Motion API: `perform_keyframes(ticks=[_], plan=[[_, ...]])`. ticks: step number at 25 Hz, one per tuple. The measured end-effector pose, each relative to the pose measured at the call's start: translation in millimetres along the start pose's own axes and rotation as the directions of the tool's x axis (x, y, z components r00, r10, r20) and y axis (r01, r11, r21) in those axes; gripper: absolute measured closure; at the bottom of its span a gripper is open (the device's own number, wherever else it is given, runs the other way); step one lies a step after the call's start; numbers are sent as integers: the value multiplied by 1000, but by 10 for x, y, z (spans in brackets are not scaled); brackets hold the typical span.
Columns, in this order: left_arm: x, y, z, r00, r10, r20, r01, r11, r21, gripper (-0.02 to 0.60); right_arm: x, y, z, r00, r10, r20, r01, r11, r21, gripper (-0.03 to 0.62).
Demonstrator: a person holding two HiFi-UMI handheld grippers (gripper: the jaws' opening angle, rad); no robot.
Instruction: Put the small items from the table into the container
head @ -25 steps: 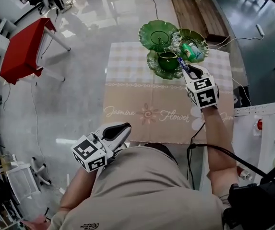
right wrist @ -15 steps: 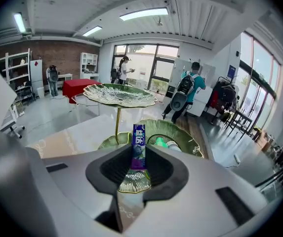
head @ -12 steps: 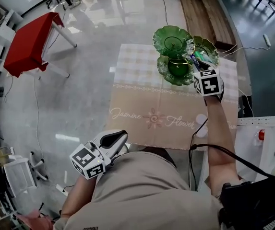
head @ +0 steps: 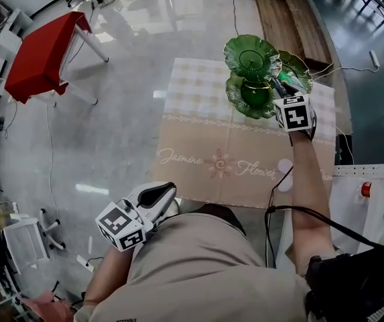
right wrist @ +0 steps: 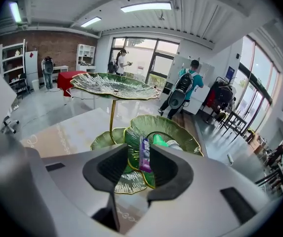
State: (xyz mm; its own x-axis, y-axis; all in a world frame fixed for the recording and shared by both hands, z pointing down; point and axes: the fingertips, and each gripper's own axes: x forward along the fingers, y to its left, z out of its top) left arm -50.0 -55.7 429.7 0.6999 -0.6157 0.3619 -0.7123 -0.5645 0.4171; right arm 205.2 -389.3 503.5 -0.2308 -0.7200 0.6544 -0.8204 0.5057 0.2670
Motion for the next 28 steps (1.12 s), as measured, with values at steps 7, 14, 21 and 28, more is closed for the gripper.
perform_keyframes(ticks=[7, 14, 21, 28], plan=[[-103, 9, -2, 1000, -27, 8, 27, 1000, 12, 572, -332, 107, -7, 998, -36, 60, 34, 999, 38, 447], [-225, -75, -41, 991, -132, -8, 132, 989, 66, 572, -1041, 850, -219, 991, 18, 136, -30, 996, 85, 492], [-470, -153, -80, 965, -260, -42, 263, 959, 108, 572, -1904, 1795, -586, 984, 59, 167, -88, 981, 170, 563], [-790, -200, -317, 942, -321, -99, 334, 929, 161, 573, -2500, 2801, -1009, 983, 102, 152, -136, 963, 232, 572]])
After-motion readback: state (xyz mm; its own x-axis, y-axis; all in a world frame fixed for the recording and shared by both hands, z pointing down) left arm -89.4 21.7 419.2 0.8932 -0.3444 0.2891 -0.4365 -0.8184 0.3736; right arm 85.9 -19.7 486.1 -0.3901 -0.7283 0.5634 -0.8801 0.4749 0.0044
